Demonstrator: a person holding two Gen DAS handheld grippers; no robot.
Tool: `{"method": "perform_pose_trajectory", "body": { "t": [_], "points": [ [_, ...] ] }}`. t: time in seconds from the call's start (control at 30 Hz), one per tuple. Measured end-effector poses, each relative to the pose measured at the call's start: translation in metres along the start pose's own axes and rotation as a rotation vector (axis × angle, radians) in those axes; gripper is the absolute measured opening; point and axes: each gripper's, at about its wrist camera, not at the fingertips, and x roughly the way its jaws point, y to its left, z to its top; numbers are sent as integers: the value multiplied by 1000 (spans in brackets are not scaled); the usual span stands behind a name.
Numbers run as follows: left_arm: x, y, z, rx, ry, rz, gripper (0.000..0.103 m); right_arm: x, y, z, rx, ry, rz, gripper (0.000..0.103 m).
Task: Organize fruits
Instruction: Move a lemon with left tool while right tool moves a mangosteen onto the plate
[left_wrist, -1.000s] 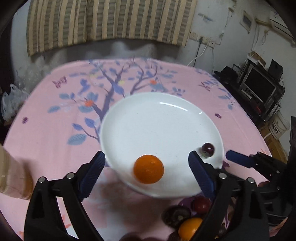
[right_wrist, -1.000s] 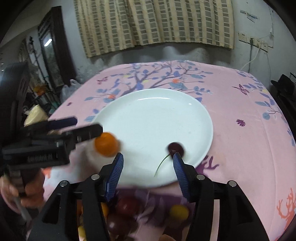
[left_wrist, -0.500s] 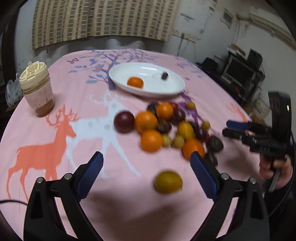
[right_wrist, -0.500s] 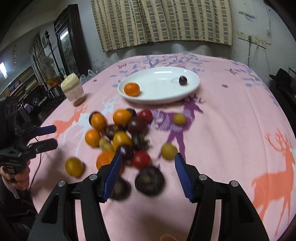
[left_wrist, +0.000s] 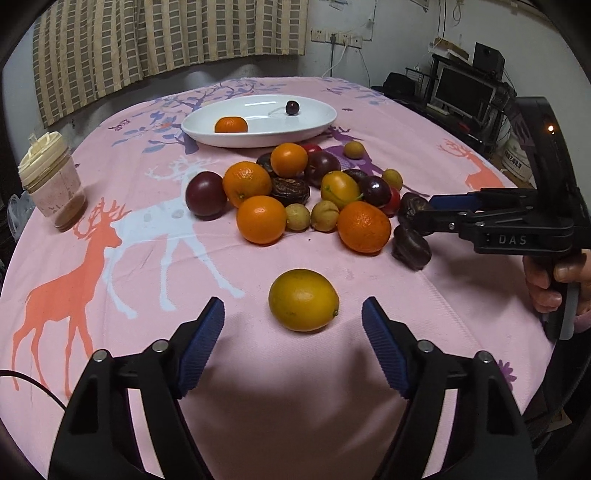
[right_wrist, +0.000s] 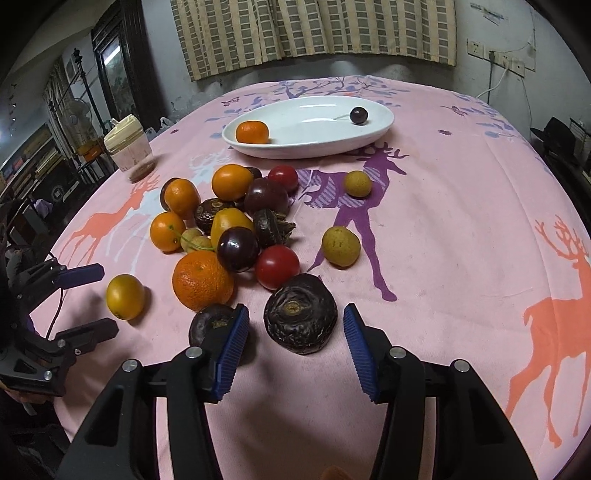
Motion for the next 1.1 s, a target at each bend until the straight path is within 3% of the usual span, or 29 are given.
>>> {"method": "perform_pose_trajectory", "body": {
  "t": [0.17,0.23,0.33,0.63,0.77,0.87,0.97,1.1],
  "points": [
    [10,-5,3,15,30,-15,55,3,-1,0,4,19,-5,45],
    [12,-7,3,20,39,-26,54,4,-1,1,1,24,-10,44],
    [18,-7,3,25,65,-28,41,4,0,0,-7,25,-12,43],
    [11,3,13,-22,47,-84,41,-8,2,2,-1,-7,-15,42],
    [-1,17,54,-55,-24,-146,41,-26,4,28,5,-100,6,42],
    [7,27,107,-68,-78,-134,41,-22,1,66,24,-163,18,42],
    [28,39,157,-89,-97,-109,41,3,-5,109,52,-195,7,42],
    [71,63,215,-121,-75,-71,41,46,-16,153,83,-173,16,42]
  ]
}}
